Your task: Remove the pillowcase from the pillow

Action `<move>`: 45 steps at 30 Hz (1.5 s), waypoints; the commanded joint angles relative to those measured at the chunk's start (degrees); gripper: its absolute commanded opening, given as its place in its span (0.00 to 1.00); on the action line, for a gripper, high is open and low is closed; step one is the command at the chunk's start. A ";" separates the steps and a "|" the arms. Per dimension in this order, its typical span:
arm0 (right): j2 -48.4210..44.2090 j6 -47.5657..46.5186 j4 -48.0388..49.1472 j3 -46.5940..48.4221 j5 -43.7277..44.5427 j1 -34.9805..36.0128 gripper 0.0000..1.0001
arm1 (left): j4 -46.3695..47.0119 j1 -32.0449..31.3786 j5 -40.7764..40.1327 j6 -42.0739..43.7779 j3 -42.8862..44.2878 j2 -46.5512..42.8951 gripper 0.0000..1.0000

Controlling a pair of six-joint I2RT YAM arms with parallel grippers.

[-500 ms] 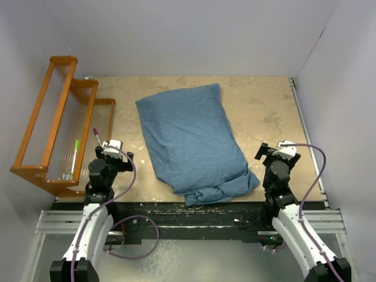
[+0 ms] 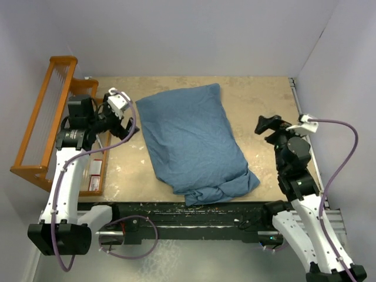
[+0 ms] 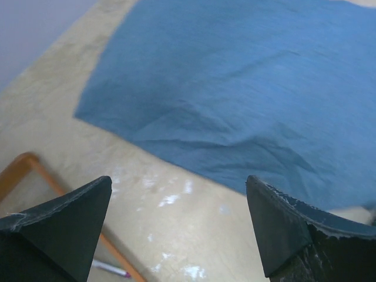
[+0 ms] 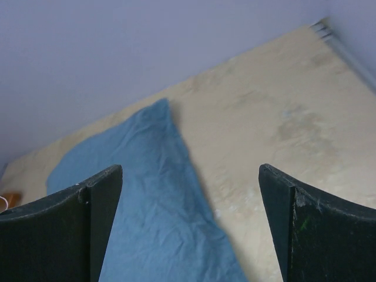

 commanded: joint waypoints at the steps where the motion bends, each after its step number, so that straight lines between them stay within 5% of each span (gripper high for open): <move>1: 2.72 2.77 -4.95 -3.60 -20.26 1.42 1.00 | -19.31 -4.24 14.37 13.04 3.44 1.54 0.99; 8: 5.39 15.11 -14.43 -7.87 -6.49 23.57 1.00 | -16.39 -22.64 0.31 17.28 -4.77 3.82 0.99; 14: 18.88 32.72 -23.60 -4.93 3.72 44.33 0.98 | -11.27 -32.37 -3.36 16.61 -8.17 9.47 0.99; 19: 27.43 45.34 -31.06 0.36 5.95 52.63 0.95 | -4.32 -40.61 -5.97 14.70 -10.06 13.66 0.99; 28: 18.61 53.18 -24.68 -10.68 -2.22 54.27 0.72 | 1.70 -43.25 -7.41 14.32 -12.28 15.84 0.99; 31: 16.11 53.80 -23.89 -12.58 -5.22 54.21 0.53 | -1.22 -43.24 -6.23 15.11 -11.16 13.45 0.99; 34: 14.81 51.51 -21.08 -11.49 -4.96 54.14 0.17 | -4.97 -43.25 -5.91 15.63 -9.13 12.25 0.99; 37: 15.48 48.41 -20.43 -8.06 -4.43 53.06 0.00 | -6.92 -43.24 -6.75 15.29 -8.86 10.64 0.99; 44: 17.69 38.67 -16.50 -3.05 -11.93 42.41 0.00 | -11.25 -43.17 -6.56 14.01 -7.61 12.19 0.99; 45: 19.21 37.95 -17.12 -2.69 -12.71 40.94 0.11 | -11.52 -43.13 -6.91 14.08 -7.25 12.19 0.99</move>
